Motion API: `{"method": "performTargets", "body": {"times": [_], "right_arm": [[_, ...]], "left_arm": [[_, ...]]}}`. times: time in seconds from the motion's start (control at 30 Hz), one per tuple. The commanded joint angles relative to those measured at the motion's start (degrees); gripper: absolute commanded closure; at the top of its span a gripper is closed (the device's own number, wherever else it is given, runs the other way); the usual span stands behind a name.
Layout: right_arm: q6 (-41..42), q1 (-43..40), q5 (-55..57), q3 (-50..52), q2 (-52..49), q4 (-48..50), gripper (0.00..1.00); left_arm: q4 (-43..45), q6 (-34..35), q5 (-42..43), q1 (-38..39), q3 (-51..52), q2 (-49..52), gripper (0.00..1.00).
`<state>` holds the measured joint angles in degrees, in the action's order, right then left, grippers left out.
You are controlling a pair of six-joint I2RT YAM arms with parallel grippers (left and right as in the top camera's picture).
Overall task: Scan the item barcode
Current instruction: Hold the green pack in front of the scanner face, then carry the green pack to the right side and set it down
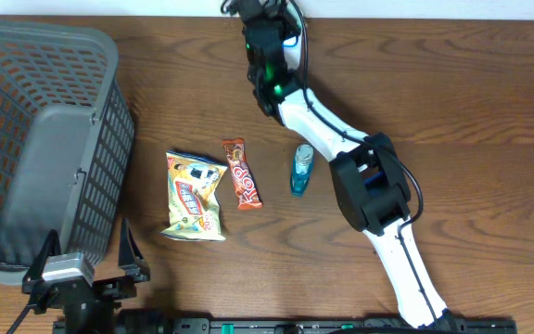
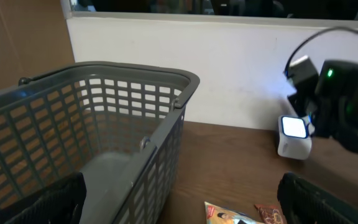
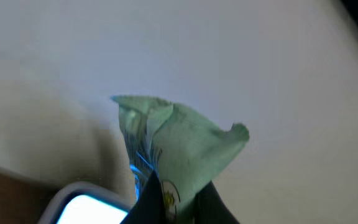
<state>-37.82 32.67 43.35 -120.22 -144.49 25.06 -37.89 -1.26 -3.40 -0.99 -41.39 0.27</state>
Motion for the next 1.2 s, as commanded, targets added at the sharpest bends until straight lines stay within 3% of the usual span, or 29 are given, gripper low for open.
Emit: {"method": "performTargets", "body": {"times": [0.0, 0.33, 0.43, 0.5, 0.67, 0.77, 1.0, 1.17], "right_arm": [[-4.5, -0.8, 5.8, -2.8, 2.9, -2.9, 0.99], [0.1, -10.9, 27.4, -2.8, 13.5, -21.7, 0.99], [6.6, -17.3, 35.3, -2.6, 13.8, -33.0, 0.99], [16.7, -20.4, 35.8, -2.2, 13.8, -44.1, 0.99], [45.7, -28.6, 25.4, -0.7, 13.6, -74.5, 0.99], [58.9, -34.3, 18.7, 0.9, 13.6, -84.9, 0.99], [73.5, -43.8, 10.6, 1.5, 13.6, -95.6, 0.99], [76.8, -50.1, 0.9, 1.5, 13.6, -98.4, 0.99]], "left_arm": [[0.2, 0.5, -0.7, 0.2, -0.1, -0.1, 0.02], [0.2, 0.5, -0.7, 0.2, -0.1, -0.1, 0.02], [0.2, 0.5, -0.7, 0.2, -0.1, -0.1, 0.02], [0.2, 0.5, -0.7, 0.2, -0.1, -0.1, 0.02], [0.0, 0.5, -0.7, 0.2, -0.1, -0.1, 0.02], [-0.2, 0.5, -0.7, 0.2, -0.1, -0.1, 0.02], [-0.2, 0.5, -0.7, 0.2, -0.1, -0.1, 0.02], [-0.3, 0.5, -0.7, 0.2, -0.1, -0.1, 0.02]]}}
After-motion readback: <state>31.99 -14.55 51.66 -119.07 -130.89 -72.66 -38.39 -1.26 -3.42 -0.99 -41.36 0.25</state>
